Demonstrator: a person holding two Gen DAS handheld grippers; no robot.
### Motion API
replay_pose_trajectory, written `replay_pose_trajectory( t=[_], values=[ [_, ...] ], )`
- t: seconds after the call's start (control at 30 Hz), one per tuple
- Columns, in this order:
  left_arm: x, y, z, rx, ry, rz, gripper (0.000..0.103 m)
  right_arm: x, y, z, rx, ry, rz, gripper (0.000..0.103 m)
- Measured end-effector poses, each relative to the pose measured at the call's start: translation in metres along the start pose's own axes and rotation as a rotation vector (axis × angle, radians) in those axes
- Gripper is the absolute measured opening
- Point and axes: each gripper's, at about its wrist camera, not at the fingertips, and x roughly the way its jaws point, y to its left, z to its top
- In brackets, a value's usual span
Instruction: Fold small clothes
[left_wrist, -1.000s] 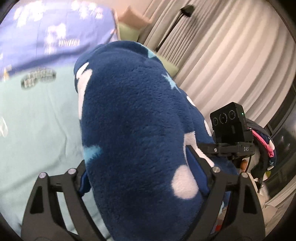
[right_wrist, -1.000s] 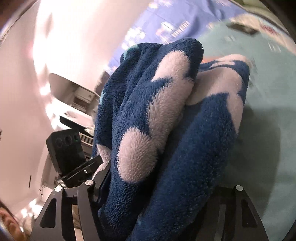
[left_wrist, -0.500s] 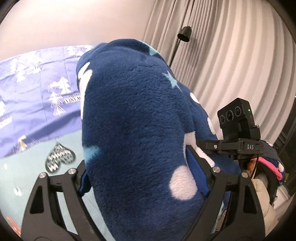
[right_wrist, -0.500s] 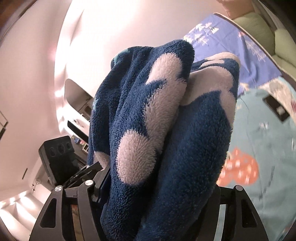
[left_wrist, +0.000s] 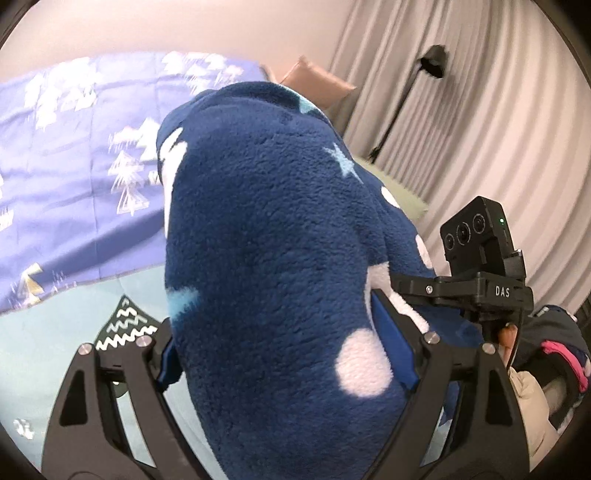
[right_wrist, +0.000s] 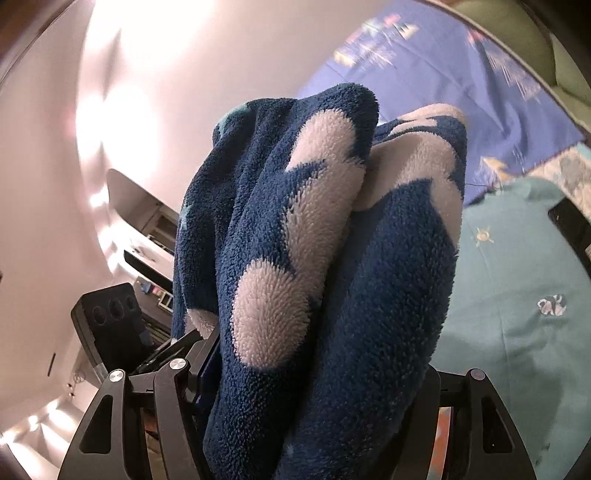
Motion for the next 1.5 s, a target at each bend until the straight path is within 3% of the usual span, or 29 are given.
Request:
replay_pose_trajectory(
  t=[0.2,0.27,0.3,0.37,0.47,0.6,0.77,0.9,1.07,1.3,1.5],
  values=[
    [0.07,0.039,-0.037,-0.071,0.096,0.093,0.087,0.054,-0.071,-0.009,0.091,0.058,-0.086,0.068],
    [0.096,0.039,-0.055,0.002,0.152,0.205,0.087,0.073,-0.09,-0.018,0.121,0.101,-0.164,0.069],
    [0.104,0.036,-0.065,0.067,0.129,0.263,0.089,0.08,-0.1,-0.022,0.131,0.118,-0.207,0.07],
    [0.1,0.027,-0.069,0.079,0.066,0.26,0.09,0.077,-0.114,-0.031,0.165,0.075,-0.187,0.077],
    [0.102,0.031,-0.069,0.055,0.077,0.26,0.094,0.067,-0.12,-0.037,0.16,0.042,-0.229,0.09],
    [0.09,0.03,-0.072,0.04,0.06,0.285,0.097,0.052,-0.116,-0.037,0.164,0.032,-0.284,0.091],
    [0.073,0.012,-0.074,0.077,0.02,0.381,0.097,0.014,-0.073,-0.048,0.078,-0.007,-0.406,0.091],
    [0.049,-0.008,-0.075,0.113,0.003,0.401,0.098,-0.009,-0.03,-0.062,-0.1,-0.073,-0.596,0.091],
    [0.003,-0.041,-0.088,0.16,-0.053,0.4,0.101,-0.042,0.046,-0.103,-0.316,-0.206,-0.793,0.091],
    [-0.074,-0.083,-0.113,0.192,-0.128,0.393,0.102,-0.071,0.117,-0.172,-0.43,-0.327,-0.861,0.092],
    [-0.135,-0.114,-0.157,0.229,-0.166,0.471,0.102,-0.098,0.148,-0.235,-0.451,-0.392,-0.919,0.092]
  ],
)
